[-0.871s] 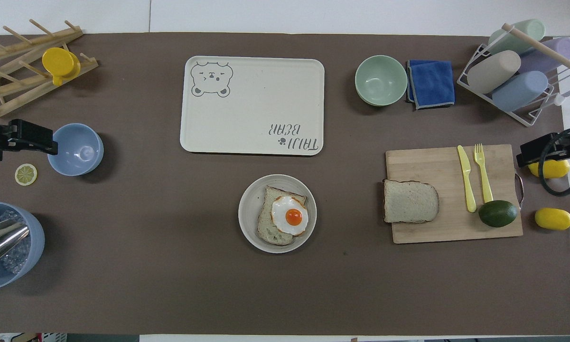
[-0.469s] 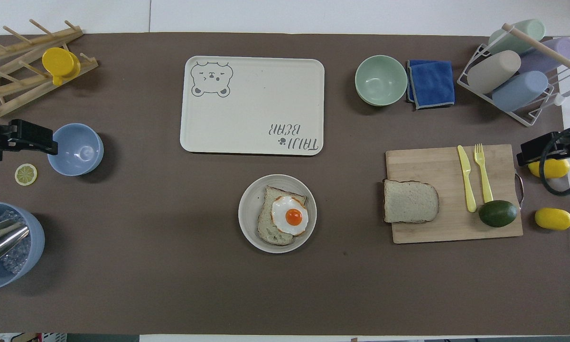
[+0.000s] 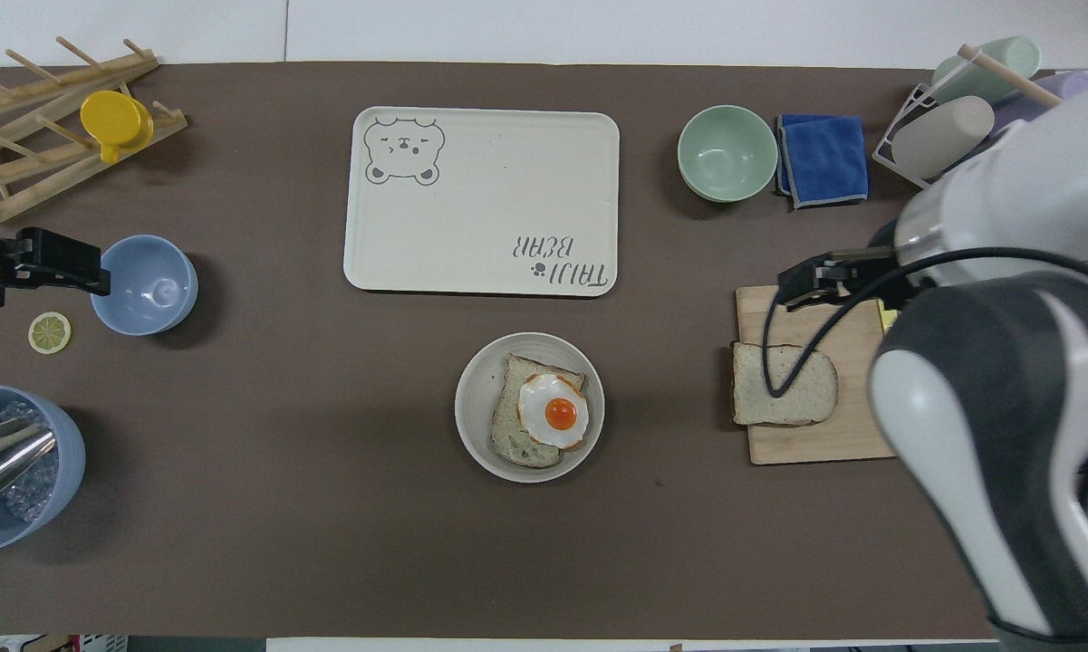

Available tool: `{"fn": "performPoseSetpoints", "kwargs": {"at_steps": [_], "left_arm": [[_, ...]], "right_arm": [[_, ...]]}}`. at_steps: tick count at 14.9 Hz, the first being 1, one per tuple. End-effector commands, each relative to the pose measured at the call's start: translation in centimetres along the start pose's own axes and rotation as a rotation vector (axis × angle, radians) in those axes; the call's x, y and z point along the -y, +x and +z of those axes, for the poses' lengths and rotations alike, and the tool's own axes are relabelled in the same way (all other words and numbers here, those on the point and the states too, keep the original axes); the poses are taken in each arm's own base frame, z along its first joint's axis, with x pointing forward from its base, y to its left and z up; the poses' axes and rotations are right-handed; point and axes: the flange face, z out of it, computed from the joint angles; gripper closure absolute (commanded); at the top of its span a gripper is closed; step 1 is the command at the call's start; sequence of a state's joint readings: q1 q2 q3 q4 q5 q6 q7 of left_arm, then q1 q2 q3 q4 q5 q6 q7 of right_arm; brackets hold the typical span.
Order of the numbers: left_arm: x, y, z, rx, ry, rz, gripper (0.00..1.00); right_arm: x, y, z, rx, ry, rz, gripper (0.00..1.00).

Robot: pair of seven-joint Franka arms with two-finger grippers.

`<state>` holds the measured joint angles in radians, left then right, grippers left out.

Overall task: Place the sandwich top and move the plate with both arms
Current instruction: 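Grasp the bread slice on the wooden board with the right gripper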

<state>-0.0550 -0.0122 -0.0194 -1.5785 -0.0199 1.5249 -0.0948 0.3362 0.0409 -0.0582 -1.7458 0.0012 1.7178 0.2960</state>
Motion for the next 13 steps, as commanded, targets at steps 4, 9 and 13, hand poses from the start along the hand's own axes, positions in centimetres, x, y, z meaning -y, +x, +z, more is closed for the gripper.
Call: {"fn": "performPoseSetpoints", "kwargs": {"at_steps": [4, 9, 13], "left_arm": [[0.4, -0.6, 0.0, 0.008, 0.018, 0.004, 0.00], [0.4, -0.6, 0.0, 0.008, 0.018, 0.004, 0.00], [0.4, -0.6, 0.0, 0.008, 0.018, 0.004, 0.00]], "right_arm": [[5.4, -0.7, 14.5, 0.014, -0.271, -0.019, 0.00], [8.0, -2.1, 20.9, 0.023, -0.500, -0.041, 0.00], [7.4, -3.3, 23.4, 0.041, -0.497, -0.060, 0.00]]}}
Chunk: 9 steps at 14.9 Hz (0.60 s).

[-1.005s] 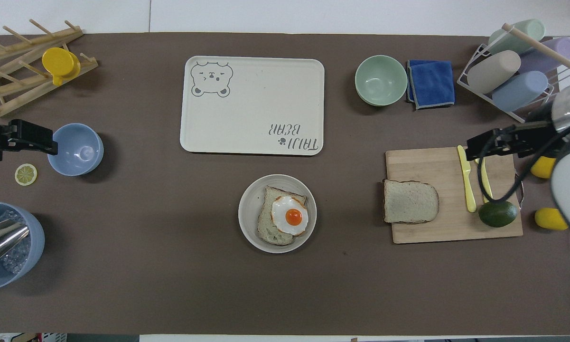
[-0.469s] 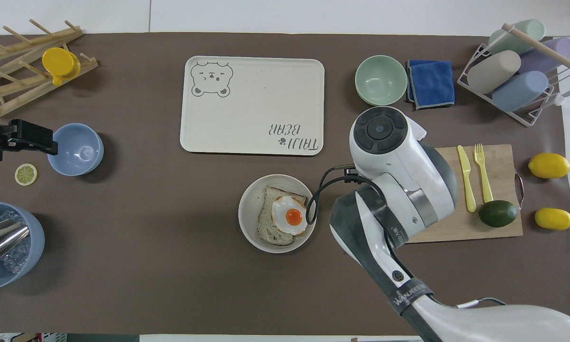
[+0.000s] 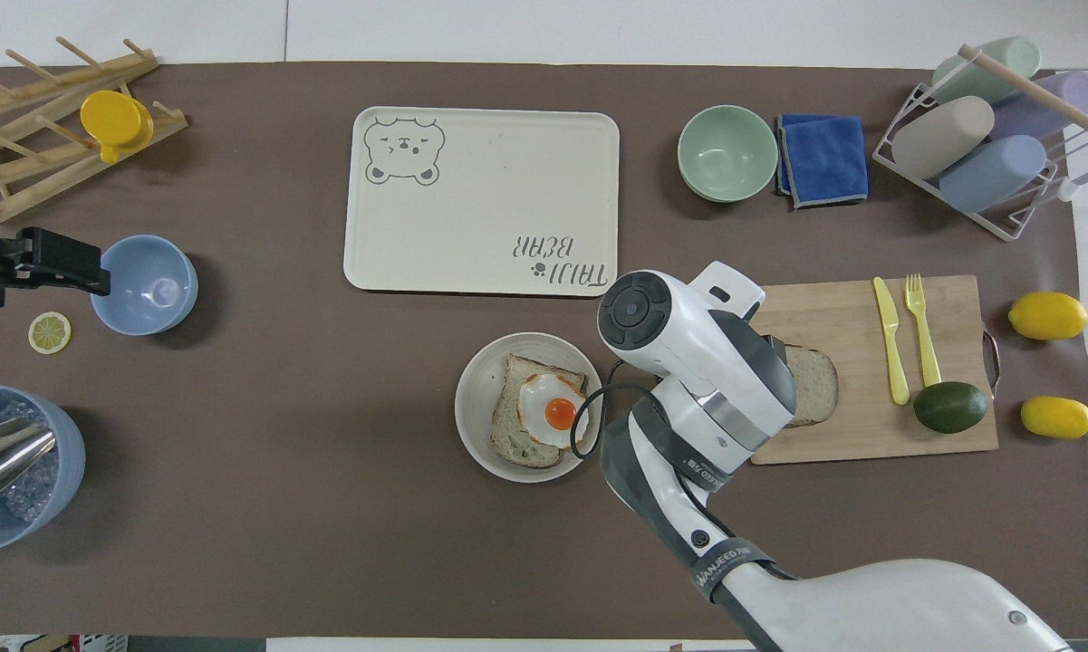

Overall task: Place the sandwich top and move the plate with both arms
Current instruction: 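Grasp the bread slice on the wooden board with the right gripper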

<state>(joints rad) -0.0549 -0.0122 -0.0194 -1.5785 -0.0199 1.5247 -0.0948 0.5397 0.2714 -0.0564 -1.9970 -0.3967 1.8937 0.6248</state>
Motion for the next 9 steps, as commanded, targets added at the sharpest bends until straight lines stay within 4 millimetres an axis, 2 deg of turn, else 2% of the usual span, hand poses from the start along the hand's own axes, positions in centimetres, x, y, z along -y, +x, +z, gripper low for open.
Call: {"fn": "performPoseSetpoints", "kwargs": {"at_steps": [1, 4, 9], "left_arm": [[0.4, -0.6, 0.0, 0.007, 0.018, 0.004, 0.00], [0.4, -0.6, 0.0, 0.007, 0.018, 0.004, 0.00], [0.4, -0.6, 0.0, 0.007, 0.018, 0.004, 0.00]], "right_arm": [[-0.4, -0.7, 1.3, -0.010, -0.015, 0.001, 0.05], [-1.0, -0.6, 2.2, 0.000, -0.023, 0.005, 0.21], [-1.0, -1.3, 3.4, 0.012, -0.022, -0.007, 0.25]]}}
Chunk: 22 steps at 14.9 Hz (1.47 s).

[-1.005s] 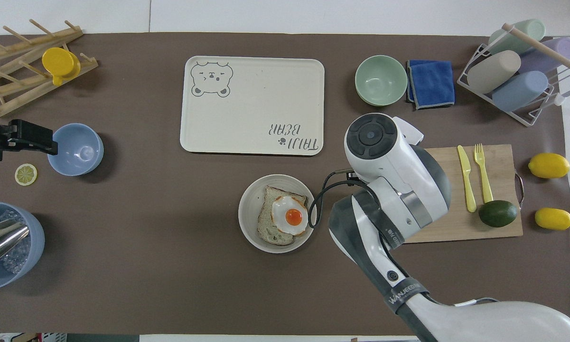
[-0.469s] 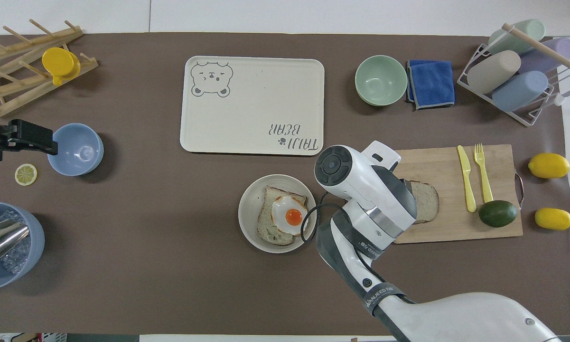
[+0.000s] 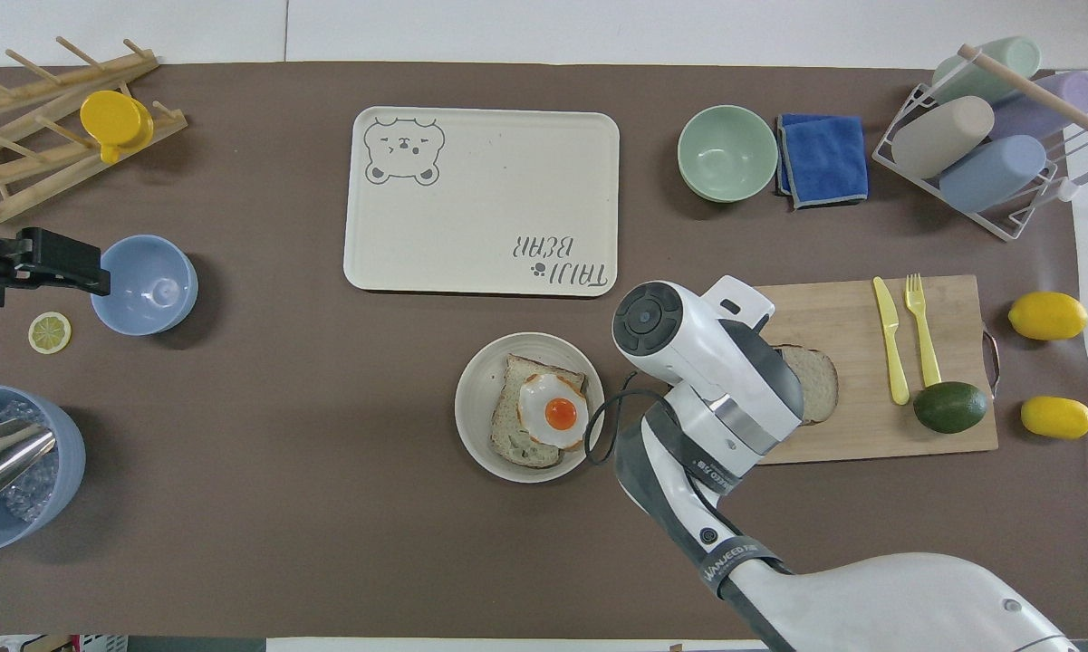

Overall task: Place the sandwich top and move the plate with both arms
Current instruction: 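Grasp the bread slice on the wooden board with the right gripper, then carry the bread slice over the plate and lower it onto the egg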

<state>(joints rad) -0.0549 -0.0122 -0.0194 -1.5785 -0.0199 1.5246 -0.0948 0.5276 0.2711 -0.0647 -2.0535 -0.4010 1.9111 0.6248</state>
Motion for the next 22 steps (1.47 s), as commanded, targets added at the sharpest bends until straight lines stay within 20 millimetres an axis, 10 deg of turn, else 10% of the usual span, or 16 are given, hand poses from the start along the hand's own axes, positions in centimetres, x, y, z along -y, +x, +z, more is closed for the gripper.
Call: {"fn": "performPoseSetpoints", "kwargs": {"at_steps": [1, 13, 15, 19, 22], "left_arm": [[0.4, -0.6, 0.0, 0.007, 0.018, 0.004, 0.00], [0.4, -0.6, 0.0, 0.007, 0.018, 0.004, 0.00], [0.4, -0.6, 0.0, 0.007, 0.018, 0.004, 0.00], [0.4, -0.6, 0.0, 0.007, 0.018, 0.004, 0.00], [0.4, -0.6, 0.0, 0.007, 0.018, 0.004, 0.00]], "right_arm": [[-0.6, -0.6, 0.8, -0.025, -0.008, -0.005, 0.25], [-0.3, -1.4, 0.0, -0.004, -0.042, -0.019, 0.99], [1.0, -1.3, -3.4, -0.029, -0.054, -0.030, 0.99], [7.7, -4.4, -16.8, -0.180, 0.079, -0.092, 0.96], [12.6, -5.9, -18.4, -0.182, 0.293, -0.018, 0.96]]}}
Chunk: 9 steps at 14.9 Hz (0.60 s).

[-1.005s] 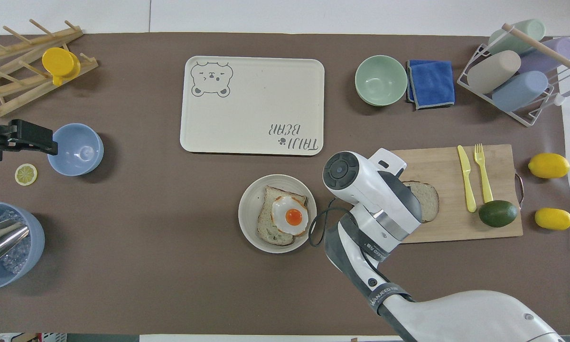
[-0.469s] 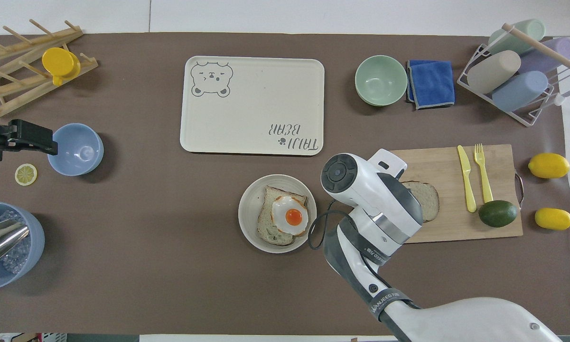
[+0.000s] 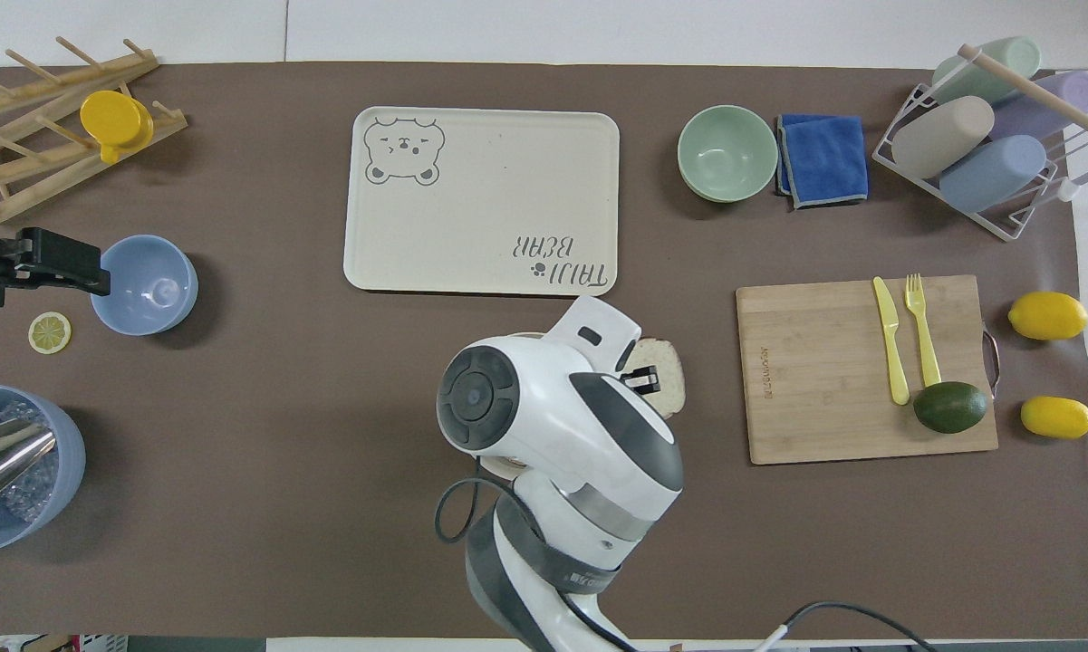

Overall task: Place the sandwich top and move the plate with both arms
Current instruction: 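Carry the bread slice over the plate and lower it onto the egg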

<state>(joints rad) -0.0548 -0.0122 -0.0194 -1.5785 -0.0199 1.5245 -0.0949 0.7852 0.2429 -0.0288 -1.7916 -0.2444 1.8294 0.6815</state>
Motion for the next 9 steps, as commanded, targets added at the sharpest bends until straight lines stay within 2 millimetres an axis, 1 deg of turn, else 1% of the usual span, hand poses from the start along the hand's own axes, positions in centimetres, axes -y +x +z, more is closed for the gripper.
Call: {"fn": "performPoseSetpoints", "kwargs": {"at_steps": [1, 3, 6, 8, 9], "left_arm": [[0.4, -0.6, 0.0, 0.007, 0.018, 0.004, 0.00], [0.4, -0.6, 0.0, 0.007, 0.018, 0.004, 0.00], [0.3, -0.6, 0.0, 0.004, 0.018, 0.006, 0.00], [0.3, -0.6, 0.0, 0.007, 0.018, 0.004, 0.00], [0.4, -0.6, 0.0, 0.006, 0.018, 0.003, 0.00]], "right_arm": [[2.8, 0.6, 0.9, 0.001, 0.114, 0.117, 0.96], [4.3, -0.2, 0.6, -0.015, 0.130, 0.114, 0.95], [4.5, 0.1, 0.7, -0.039, 0.155, 0.118, 0.93], [5.1, -0.2, 0.4, -0.042, 0.168, 0.113, 0.90], [5.3, -0.6, 0.6, -0.040, 0.165, 0.106, 0.88]]}}
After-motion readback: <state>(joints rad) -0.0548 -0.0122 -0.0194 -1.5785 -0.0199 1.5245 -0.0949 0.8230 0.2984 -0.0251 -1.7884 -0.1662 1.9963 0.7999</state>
